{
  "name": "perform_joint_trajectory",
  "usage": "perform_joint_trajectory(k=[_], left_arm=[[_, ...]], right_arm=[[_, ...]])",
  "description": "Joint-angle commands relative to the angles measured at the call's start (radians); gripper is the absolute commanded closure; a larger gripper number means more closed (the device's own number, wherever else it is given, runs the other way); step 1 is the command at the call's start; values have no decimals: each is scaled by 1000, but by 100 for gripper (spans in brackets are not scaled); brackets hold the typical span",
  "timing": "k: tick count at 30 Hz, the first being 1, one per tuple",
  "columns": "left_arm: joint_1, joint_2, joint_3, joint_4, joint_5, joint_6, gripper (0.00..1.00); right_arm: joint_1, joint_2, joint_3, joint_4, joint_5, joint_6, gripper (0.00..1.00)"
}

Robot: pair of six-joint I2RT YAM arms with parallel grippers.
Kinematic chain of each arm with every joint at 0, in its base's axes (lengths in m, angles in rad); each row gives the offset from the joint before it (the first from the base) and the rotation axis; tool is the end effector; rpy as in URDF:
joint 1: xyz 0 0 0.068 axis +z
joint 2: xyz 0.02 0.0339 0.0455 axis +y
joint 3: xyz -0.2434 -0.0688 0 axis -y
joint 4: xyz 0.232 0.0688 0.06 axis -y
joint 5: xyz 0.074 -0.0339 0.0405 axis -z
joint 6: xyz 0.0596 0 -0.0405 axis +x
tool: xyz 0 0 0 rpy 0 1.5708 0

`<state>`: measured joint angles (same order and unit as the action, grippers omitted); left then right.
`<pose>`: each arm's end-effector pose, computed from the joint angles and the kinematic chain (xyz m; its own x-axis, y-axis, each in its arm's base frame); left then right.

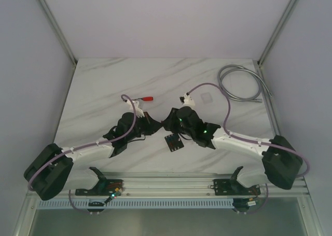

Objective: Snap on the fuse box
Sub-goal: Pick up the fuse from the center of the board.

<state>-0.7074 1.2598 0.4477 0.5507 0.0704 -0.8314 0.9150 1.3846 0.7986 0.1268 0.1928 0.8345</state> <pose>0.2083 -0.1836 0.1836 -0.6495 -0.4144 -0.6375 0.3265 0.6052 -0.7260 0.2043 0.2468 0.2157 -0.6803 0.3084 -0.6649 -0.2518 0.7536 0.6072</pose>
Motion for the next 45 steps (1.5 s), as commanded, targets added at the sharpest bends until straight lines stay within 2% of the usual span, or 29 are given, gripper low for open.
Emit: perform_joint_trajectory(k=[1,4,7,13,17,25,35,40,45], left_arm=[[3,-51,15,32,11,66,100],[3,-91,14,4,33,123,100],[3,-137,20,-27,87,185,100],[4,-240,28,-66,237,284,100],[3,-275,41,-76,351,322,100],[-10,-293,76,-45,525,333,100],[-49,-298,98,-23,584,339,100],[-60,-302,98,-21,587,340,100],[-70,-303,101,-17,592,338,100]], right_arm=[[14,-99,-49,55,-18,-11,56],[8,-175,-78,70,-39,-93,50],[-18,-271,-131,123,-125,-197,48],[-126,-482,-229,168,-375,-382,48],[-179,-566,-242,155,-553,-472,47],[-203,-540,-199,140,-773,-550,47],[-203,-511,-199,207,-882,-538,53],[-204,-516,-199,218,-909,-534,58],[-203,-515,-199,223,-922,-529,68]])
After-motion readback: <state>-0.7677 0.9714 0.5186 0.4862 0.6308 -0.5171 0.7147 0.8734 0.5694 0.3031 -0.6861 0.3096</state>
